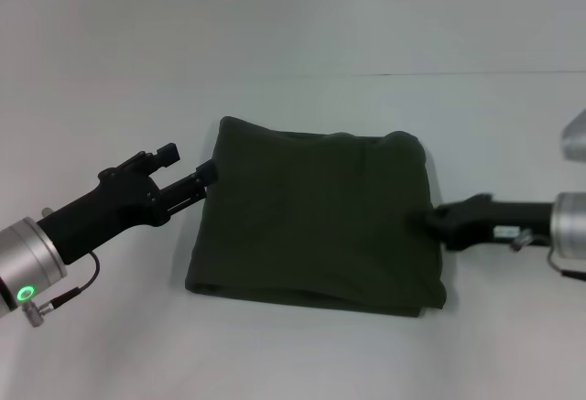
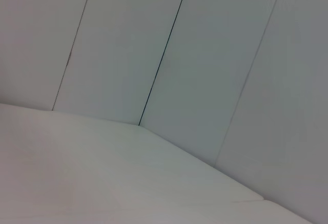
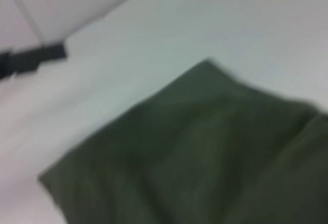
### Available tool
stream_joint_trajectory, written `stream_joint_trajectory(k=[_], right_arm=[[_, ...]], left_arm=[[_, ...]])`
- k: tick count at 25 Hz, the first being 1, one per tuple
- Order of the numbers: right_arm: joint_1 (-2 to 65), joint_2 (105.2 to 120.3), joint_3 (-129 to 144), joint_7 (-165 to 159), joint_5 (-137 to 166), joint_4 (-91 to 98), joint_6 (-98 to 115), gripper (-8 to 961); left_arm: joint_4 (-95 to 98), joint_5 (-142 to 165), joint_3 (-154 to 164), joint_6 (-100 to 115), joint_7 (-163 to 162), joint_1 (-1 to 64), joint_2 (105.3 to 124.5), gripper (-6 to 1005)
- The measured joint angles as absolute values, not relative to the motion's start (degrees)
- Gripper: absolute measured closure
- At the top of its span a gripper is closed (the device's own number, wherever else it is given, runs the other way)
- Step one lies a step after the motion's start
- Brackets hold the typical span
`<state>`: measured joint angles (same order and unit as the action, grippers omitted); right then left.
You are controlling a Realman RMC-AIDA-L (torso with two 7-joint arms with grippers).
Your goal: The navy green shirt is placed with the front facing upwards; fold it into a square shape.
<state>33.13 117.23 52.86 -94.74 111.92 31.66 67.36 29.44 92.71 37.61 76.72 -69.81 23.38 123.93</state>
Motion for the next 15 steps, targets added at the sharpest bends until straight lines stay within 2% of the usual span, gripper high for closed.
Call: stream_joint_trajectory(k=[6, 15], right_arm=[[30.92, 116.55, 42.61, -98.12, 111.86, 35.44, 71.01, 954], [28.78, 111.06, 36.87, -111.23, 111.86, 35.72, 74.15, 930]], left_arm=[[29.44, 92.54, 37.61, 76.89, -69.78, 23.40, 123.93, 203], [29.87, 91.62, 37.73, 78.08, -69.97, 24.14, 123.86, 203]])
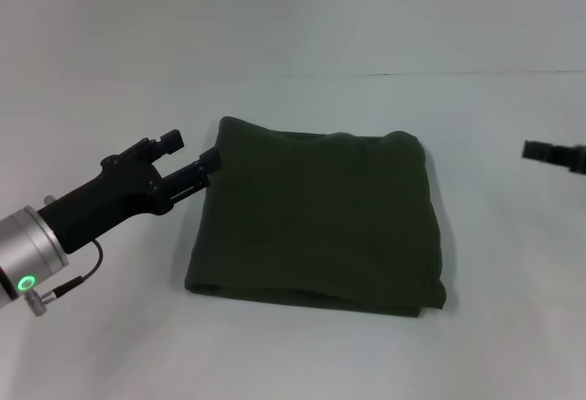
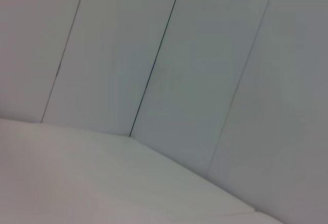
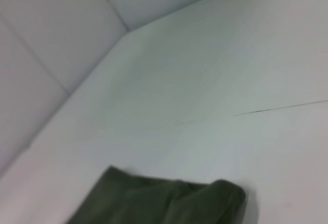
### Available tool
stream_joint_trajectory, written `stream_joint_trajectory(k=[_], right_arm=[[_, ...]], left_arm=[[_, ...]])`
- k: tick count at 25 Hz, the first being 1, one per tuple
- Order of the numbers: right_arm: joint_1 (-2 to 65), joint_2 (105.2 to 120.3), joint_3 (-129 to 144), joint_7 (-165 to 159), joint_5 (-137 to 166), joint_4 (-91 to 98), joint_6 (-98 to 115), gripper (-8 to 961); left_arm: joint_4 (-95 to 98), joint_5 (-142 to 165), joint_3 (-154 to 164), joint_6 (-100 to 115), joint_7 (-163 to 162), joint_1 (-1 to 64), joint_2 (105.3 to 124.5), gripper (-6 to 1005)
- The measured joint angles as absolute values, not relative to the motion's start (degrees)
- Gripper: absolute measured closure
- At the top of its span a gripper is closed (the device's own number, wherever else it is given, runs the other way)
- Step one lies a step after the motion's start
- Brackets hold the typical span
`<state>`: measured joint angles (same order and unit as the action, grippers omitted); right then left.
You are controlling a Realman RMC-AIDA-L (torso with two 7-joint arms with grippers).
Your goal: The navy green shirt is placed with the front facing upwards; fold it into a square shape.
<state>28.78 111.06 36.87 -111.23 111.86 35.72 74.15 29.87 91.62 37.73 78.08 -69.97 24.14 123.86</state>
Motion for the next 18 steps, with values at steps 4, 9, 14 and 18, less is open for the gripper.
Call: stream_joint_trajectory(k=[4, 9, 14, 18], right_arm=[[28.87, 108.52, 35.33, -118.18, 111.98, 35.93, 78.81, 815], [29.63, 107.41, 36.13, -123.11, 114.88, 36.15, 81.56, 606], [31.60, 108.30, 36.21, -127.25, 123.51, 35.74, 81.21, 396], [32.79, 109.82, 36.22, -128.51, 126.50, 35.12, 80.89, 275]], left_arm=[[29.88, 91.33, 37.65, 77.80, -70.05, 24.17, 123.79, 203], [29.88, 91.24, 37.61, 77.52, -70.14, 24.29, 123.69, 204], [29.88, 91.21, 37.61, 77.51, -70.16, 24.43, 123.71, 204], [29.88, 91.21, 37.61, 77.51, -70.21, 24.62, 123.77, 202]])
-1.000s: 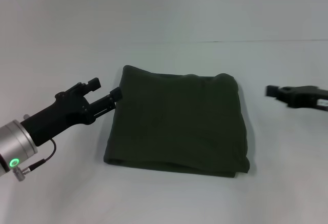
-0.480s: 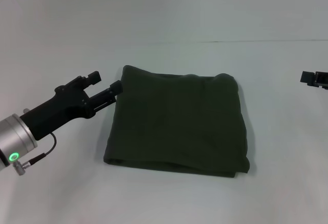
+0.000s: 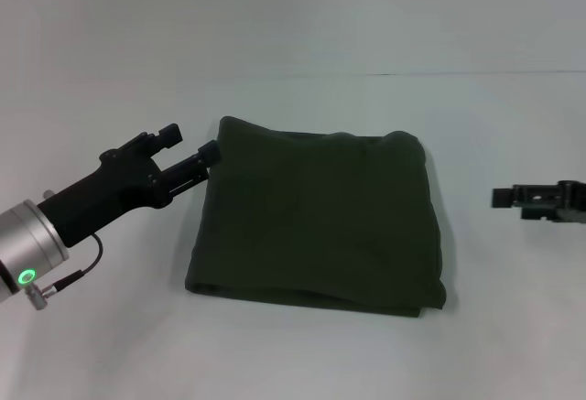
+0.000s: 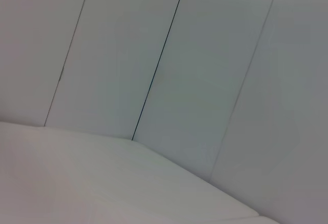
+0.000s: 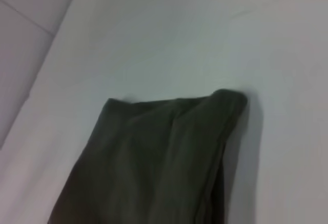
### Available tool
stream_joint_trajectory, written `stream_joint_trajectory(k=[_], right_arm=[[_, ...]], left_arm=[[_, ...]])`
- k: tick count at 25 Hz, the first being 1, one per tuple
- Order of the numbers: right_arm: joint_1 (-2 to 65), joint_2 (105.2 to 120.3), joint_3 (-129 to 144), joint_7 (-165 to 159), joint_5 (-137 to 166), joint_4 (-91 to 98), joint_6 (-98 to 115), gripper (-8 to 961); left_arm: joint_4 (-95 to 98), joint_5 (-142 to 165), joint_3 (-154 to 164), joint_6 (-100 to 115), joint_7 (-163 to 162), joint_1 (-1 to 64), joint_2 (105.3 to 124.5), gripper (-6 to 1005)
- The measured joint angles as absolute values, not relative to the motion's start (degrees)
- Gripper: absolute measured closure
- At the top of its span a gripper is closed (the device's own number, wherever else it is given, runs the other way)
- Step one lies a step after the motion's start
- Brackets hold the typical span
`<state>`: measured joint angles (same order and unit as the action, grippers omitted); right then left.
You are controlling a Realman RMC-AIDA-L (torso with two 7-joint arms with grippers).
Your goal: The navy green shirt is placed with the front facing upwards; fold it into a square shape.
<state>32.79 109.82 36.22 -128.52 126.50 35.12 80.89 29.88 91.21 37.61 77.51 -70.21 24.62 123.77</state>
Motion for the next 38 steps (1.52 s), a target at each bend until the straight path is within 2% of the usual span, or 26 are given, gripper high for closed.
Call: stream_joint_trajectory(k=[8, 16, 30, 38], right_arm=[[36.13, 110.86, 36.83, -130.60, 128.70, 27.95, 76.14, 22], [37.98, 113.11, 38.07, -132.40, 128.75, 27.24, 73.76, 22], [40.50, 114.83, 41.09, -134.37, 128.75, 25.16, 69.44, 23], [40.81, 115.13, 42.98, -135.34, 128.74, 25.14, 67.86, 23]], left_arm=[[29.71, 91.21, 37.61, 77.52, -70.30, 24.68, 123.82, 203], [29.70, 91.21, 37.62, 77.52, -70.31, 24.70, 123.75, 203], [29.53, 91.22, 37.61, 77.43, -70.17, 24.38, 123.84, 204], [29.52, 91.22, 37.62, 77.39, -70.10, 24.25, 123.84, 202]])
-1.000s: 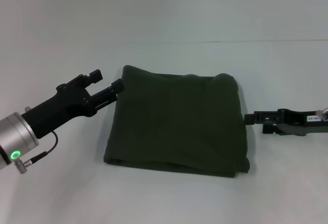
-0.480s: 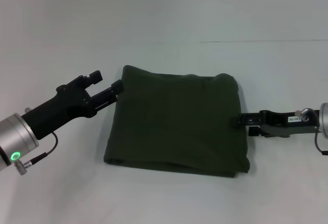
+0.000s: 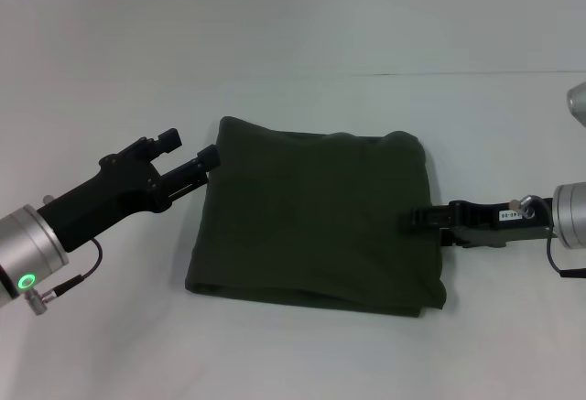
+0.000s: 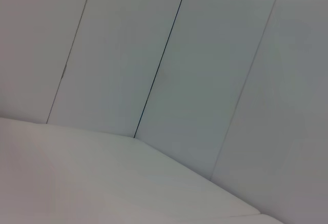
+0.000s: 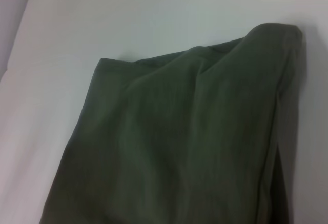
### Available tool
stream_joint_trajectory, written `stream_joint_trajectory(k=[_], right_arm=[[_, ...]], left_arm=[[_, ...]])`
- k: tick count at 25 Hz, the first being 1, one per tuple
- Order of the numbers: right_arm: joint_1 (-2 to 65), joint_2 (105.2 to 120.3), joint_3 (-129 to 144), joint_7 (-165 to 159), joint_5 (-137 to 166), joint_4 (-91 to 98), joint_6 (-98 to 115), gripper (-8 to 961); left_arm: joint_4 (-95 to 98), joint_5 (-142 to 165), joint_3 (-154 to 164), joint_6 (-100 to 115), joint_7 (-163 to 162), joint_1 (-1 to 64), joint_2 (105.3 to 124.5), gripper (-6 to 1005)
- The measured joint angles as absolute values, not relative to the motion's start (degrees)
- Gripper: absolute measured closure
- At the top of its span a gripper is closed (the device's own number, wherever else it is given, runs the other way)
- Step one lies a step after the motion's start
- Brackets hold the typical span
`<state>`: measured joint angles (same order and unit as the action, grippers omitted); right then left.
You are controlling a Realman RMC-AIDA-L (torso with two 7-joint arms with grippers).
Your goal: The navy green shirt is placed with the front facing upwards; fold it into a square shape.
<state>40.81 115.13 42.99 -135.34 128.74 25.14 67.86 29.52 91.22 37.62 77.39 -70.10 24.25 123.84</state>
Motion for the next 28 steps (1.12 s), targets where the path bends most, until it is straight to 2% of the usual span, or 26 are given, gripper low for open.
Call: stream_joint_trajectory(k=[5, 10, 24, 28], right_arm=[[40.94, 115.34, 42.98, -135.34, 128.74, 25.13, 67.84, 23], [41.34, 115.73, 43.07, -135.32, 128.74, 25.14, 67.75, 96], [41.40, 116.53, 44.53, -133.52, 128.36, 25.13, 64.53, 551], [41.40, 116.49, 44.21, -133.08, 128.31, 25.46, 64.07, 733]], left_arm=[[29.53, 91.22, 37.62, 77.35, -70.04, 24.25, 123.84, 201], [29.53, 91.22, 37.62, 77.34, -69.96, 24.25, 123.84, 201], [29.53, 91.22, 36.82, 77.34, -69.83, 24.21, 123.84, 202], [29.53, 91.22, 36.82, 77.34, -69.79, 24.29, 123.84, 201]])
